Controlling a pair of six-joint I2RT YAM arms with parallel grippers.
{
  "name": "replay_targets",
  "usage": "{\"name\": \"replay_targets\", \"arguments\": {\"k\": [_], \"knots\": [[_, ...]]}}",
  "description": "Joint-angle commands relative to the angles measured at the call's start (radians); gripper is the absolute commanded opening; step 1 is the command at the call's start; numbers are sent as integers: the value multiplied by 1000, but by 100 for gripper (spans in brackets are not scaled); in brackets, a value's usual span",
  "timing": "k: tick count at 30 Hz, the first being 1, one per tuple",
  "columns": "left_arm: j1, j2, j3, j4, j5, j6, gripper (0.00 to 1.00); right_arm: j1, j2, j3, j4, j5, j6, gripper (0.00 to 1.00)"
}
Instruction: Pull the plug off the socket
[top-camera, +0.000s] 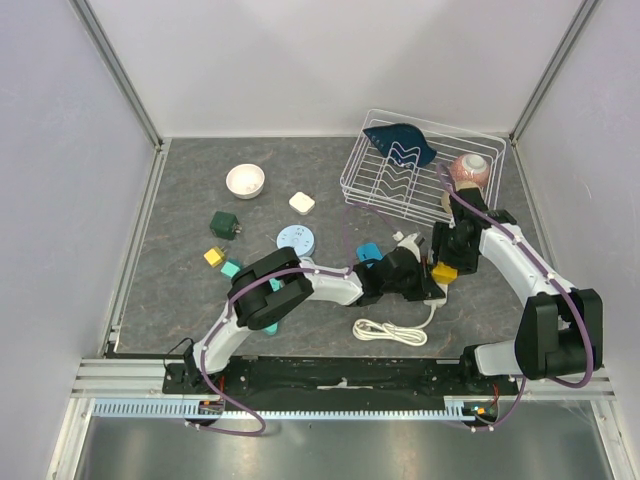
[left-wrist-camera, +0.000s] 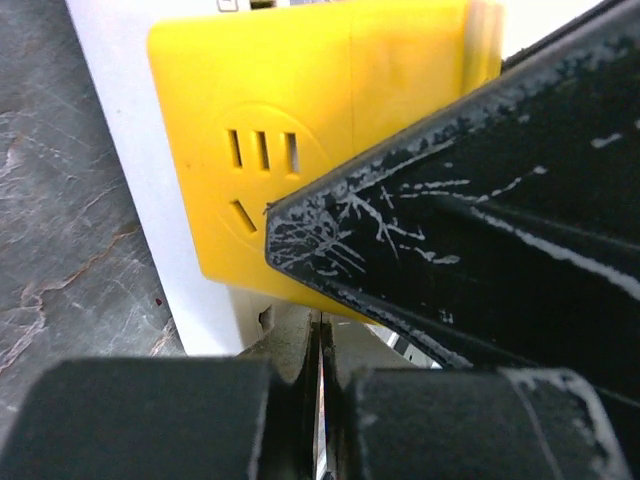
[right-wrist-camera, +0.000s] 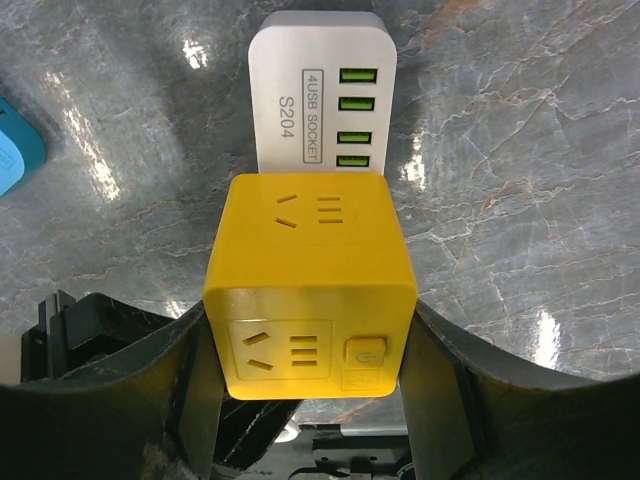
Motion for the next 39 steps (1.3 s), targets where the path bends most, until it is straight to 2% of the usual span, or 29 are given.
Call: {"name": "replay_targets", "arguments": {"k": [1, 6, 13, 17, 20, 21, 27, 29, 30, 33, 36, 39], "knots": [[-15, 70, 22, -198, -153, -24, 2, 10, -29, 18, -23, 35, 31, 0], [-35, 104, 53, -323, -216, -44, 2, 24, -16, 138, -95, 115, 28, 0], [-37, 119, 87, -423, -253, -38, 2, -17, -12, 8, -12, 19, 14, 0], [-37, 121, 81, -423, -256, -38, 2, -41, -9, 52, -21, 3, 53, 0], [-35, 116, 82, -446, -251, -38, 2, 36, 18, 70, -28, 69, 77, 0], [-33, 103, 81, -445, -244, -31, 2, 41, 15, 54, -14, 45, 67, 0], [-32, -63, 21, -359, -149, 126, 2, 27, -20, 20, -18, 43, 14, 0], [-24, -132, 9, -362, -136, 161, 9, 18, -26, 27, -18, 19, -3, 0], [-23, -153, 4, -362, -95, 170, 24, 18, -29, 31, -23, 20, -1, 0], [-15, -200, -11, -362, -49, 189, 48, 15, -25, 55, -40, -14, -12, 0], [-10, -203, -25, -350, -11, 195, 57, 10, -17, 78, -55, -34, -23, 0], [0, -172, -51, -275, 87, 180, 60, 4, -32, 81, -55, -64, -29, 0]]}}
